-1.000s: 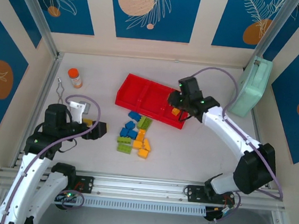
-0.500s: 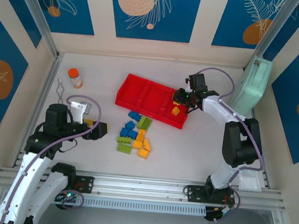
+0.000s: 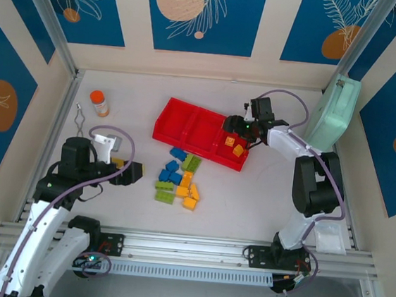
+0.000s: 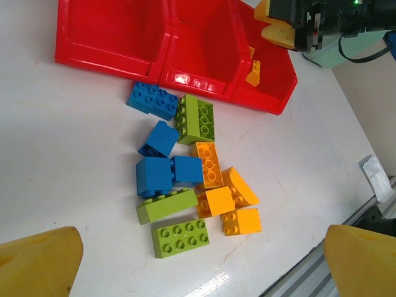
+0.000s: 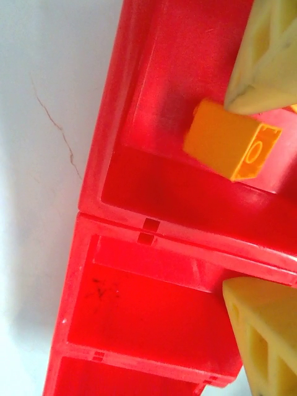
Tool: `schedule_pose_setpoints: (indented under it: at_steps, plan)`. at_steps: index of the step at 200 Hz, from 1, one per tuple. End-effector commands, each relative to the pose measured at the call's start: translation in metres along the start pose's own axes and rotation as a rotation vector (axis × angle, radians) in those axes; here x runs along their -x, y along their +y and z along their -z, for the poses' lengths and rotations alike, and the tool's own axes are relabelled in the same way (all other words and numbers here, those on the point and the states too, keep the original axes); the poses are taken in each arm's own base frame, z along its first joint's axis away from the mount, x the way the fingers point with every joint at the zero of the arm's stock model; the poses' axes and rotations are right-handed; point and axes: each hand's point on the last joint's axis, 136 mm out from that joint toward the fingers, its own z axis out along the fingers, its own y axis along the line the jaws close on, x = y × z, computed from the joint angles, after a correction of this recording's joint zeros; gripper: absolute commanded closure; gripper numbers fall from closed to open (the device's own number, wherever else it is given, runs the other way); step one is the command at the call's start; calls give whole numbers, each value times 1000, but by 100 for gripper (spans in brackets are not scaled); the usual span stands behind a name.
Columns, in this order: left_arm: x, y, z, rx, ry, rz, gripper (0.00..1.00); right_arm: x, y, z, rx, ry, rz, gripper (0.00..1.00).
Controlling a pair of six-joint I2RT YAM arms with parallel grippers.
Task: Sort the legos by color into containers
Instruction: Place the lego in the container, then pick up the lego from the bottom-center of the table.
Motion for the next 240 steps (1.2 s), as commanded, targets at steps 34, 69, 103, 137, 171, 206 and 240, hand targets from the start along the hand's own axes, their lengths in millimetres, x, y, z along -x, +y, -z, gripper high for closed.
schedule_pose_setpoints:
  at_steps: [34,69,103,137,171,206,240]
  plan:
    - [-1,-6,-1,-31,2,-29,1,-11,51,60,32,-19,62,17]
    - [-1,-5,-1,-26,2,-27,1,-50,70,82,44,38,84,10]
    - [-1,-4,-1,-20,3,-25,1,-102,87,83,71,143,162,9]
    - [-1,-4,-1,-20,2,-24,1,-150,96,73,84,337,254,19]
    - [0,-4,0,-17,-2,-27,1,-191,96,60,50,450,315,23]
    - [0,-4,0,-15,-1,-25,1,-233,88,39,-30,594,394,35]
    - [0,-3,0,-13,-2,-24,1,-256,89,25,-58,649,429,38]
